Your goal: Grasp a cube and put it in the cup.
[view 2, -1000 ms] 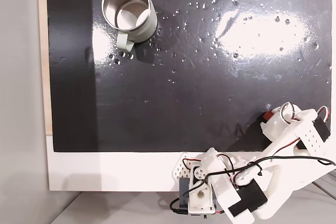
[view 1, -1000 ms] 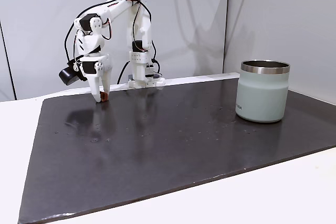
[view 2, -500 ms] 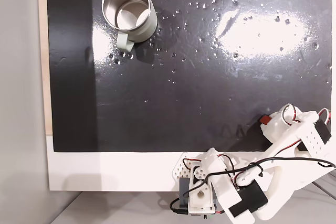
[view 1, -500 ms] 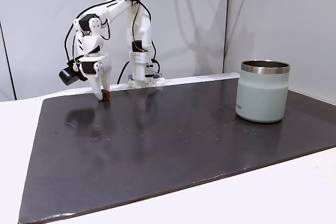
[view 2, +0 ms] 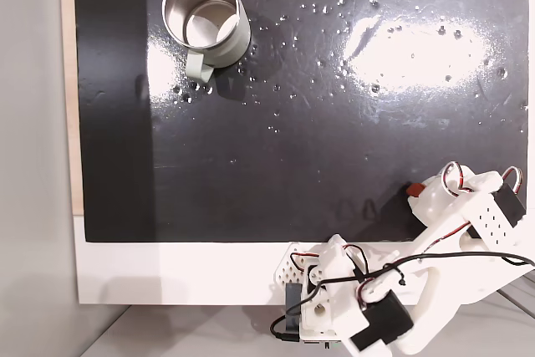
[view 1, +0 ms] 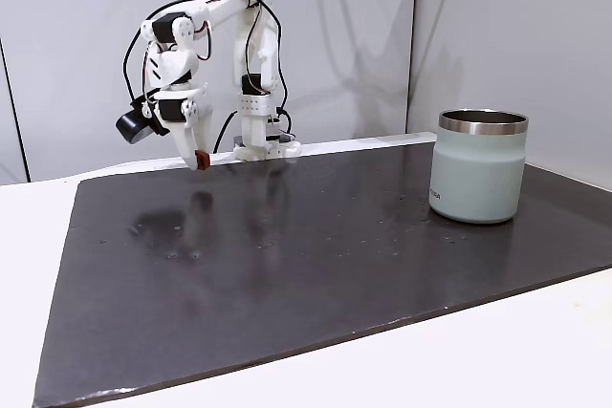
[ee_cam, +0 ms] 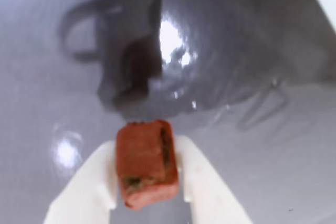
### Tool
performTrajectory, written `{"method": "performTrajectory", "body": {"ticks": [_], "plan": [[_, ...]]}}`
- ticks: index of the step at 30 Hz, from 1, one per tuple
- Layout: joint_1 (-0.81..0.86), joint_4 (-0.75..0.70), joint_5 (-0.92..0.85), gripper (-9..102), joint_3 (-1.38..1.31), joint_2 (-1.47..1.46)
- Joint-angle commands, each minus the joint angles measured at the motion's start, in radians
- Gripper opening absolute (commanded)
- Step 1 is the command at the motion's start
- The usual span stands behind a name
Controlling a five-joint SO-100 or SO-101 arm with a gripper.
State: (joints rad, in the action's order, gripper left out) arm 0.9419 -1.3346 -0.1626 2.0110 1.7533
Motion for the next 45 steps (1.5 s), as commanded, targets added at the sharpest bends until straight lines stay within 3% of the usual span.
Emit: {"method": "performTrajectory", "body": {"ticks": [1,26,45], "plan": [[-0.026,-0.041,0.015,1,-0.052,0.097],[-0.178,-0.344,0.107,0,-0.413,0.336],[-0.456,-0.439,0.262,0,-0.801,0.196]]}}
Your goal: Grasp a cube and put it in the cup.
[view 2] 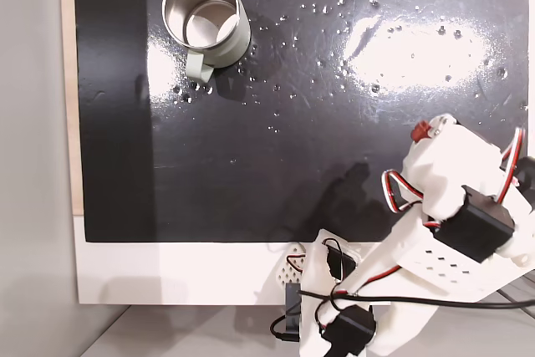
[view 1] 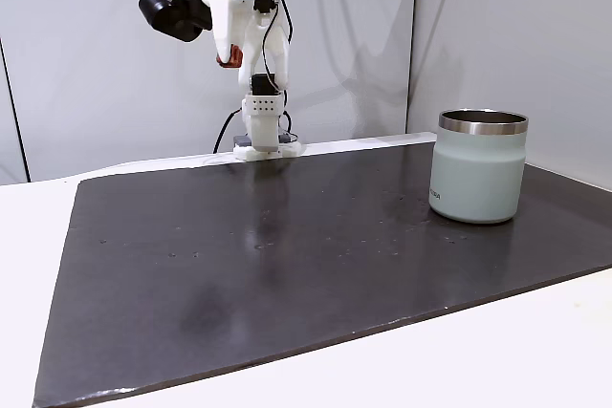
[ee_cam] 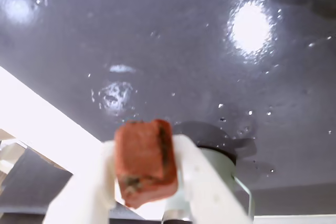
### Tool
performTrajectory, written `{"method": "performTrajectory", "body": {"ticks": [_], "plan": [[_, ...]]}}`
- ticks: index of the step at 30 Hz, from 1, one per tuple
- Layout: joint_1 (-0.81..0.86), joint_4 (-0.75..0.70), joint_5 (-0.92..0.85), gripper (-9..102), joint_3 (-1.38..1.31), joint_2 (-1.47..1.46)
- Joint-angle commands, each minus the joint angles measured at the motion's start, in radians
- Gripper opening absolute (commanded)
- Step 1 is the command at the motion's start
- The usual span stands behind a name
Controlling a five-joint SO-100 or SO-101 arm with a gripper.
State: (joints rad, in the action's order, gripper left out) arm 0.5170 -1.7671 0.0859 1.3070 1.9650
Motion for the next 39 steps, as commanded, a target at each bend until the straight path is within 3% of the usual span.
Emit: {"method": "performTrajectory", "body": {"ticks": [1,26,39], "plan": [[-0.043,-0.008,0.018,0,-0.117,-0.032],[-0.383,-0.029,0.158,0,-0.634,-0.411],[-0.658,0.009,0.169,0,-0.799,-0.522]]}}
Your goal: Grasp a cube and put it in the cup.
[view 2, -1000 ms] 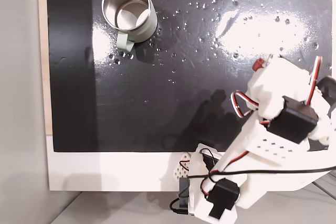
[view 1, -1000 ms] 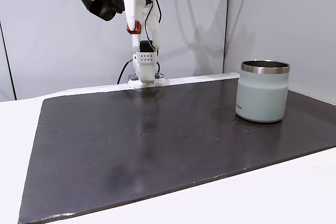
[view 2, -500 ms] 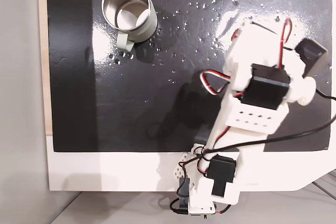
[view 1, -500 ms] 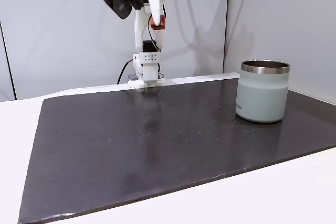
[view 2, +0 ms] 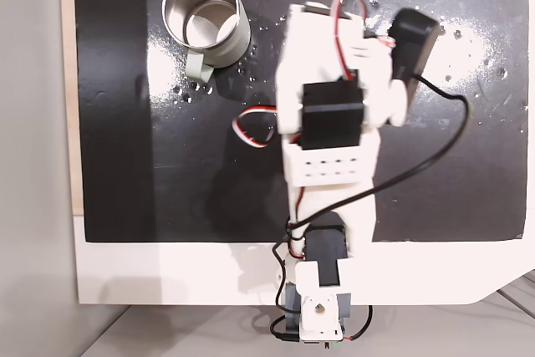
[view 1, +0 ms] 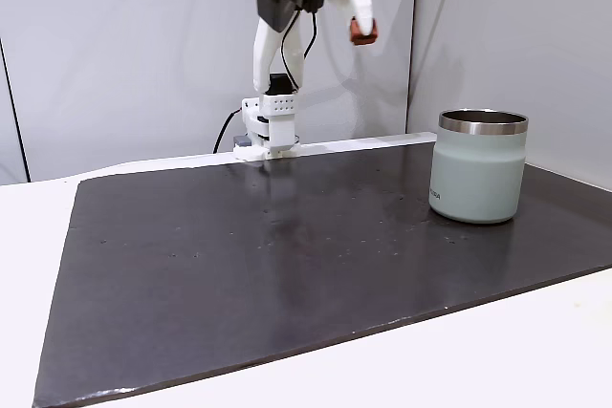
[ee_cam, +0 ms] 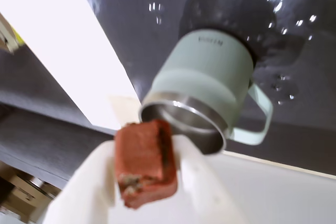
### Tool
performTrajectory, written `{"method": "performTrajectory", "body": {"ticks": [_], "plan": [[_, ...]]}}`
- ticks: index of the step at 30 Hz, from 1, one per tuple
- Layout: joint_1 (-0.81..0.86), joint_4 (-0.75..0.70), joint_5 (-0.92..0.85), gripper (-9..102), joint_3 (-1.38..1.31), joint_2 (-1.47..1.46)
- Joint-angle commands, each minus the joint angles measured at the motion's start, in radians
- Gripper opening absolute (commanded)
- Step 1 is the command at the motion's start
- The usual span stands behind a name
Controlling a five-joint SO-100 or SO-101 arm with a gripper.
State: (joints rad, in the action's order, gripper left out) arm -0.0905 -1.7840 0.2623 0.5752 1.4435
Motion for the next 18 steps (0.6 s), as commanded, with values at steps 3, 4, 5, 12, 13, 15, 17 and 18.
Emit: {"method": "performTrajectory", "body": {"ticks": [3,4,5,12,13,15,17,18], "plan": [[-0.101,0.035,-0.017,0,-0.107,-0.034],[-0.114,0.04,-0.021,0,-0.126,-0.051],[-0.123,0.041,-0.025,0,-0.149,-0.072],[-0.169,0.055,-0.049,0,-0.33,-0.239],[-0.176,0.058,-0.049,0,-0.344,-0.256],[-0.183,0.063,-0.049,0,-0.376,-0.29],[-0.184,0.071,-0.049,0,-0.422,-0.331],[-0.184,0.075,-0.057,0,-0.454,-0.359]]}}
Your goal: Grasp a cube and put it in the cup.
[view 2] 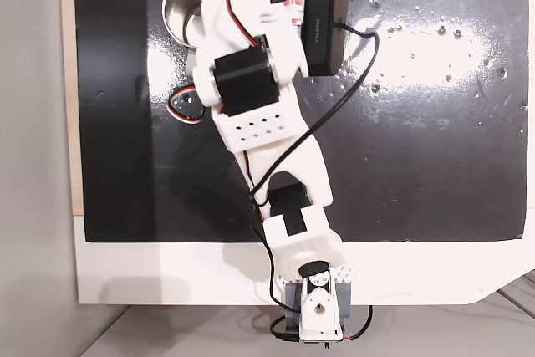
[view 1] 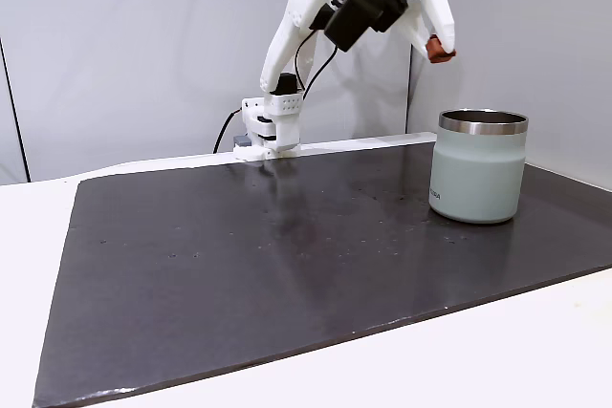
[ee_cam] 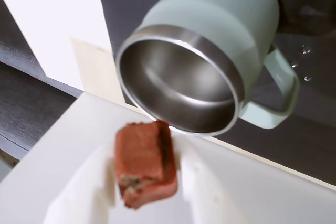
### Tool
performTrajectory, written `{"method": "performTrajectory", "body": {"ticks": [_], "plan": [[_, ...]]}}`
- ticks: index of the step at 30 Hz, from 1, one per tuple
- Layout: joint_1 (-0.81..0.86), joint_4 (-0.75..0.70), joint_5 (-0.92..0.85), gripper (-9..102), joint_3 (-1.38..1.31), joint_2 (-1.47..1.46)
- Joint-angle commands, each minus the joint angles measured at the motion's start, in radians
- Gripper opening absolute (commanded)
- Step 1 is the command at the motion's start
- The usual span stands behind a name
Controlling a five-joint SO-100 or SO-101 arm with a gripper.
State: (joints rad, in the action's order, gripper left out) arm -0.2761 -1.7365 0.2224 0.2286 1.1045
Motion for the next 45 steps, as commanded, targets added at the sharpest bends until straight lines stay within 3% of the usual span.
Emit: {"method": "performTrajectory", "body": {"ticks": [1,24,30,45], "plan": [[0.002,0.034,-0.023,0,-0.141,-0.049],[-0.095,0.058,-0.051,0,-0.37,-0.305],[-0.089,0.041,-0.048,15,-0.37,-0.293],[-0.103,0.008,-0.051,23,-0.37,-0.272]]}}
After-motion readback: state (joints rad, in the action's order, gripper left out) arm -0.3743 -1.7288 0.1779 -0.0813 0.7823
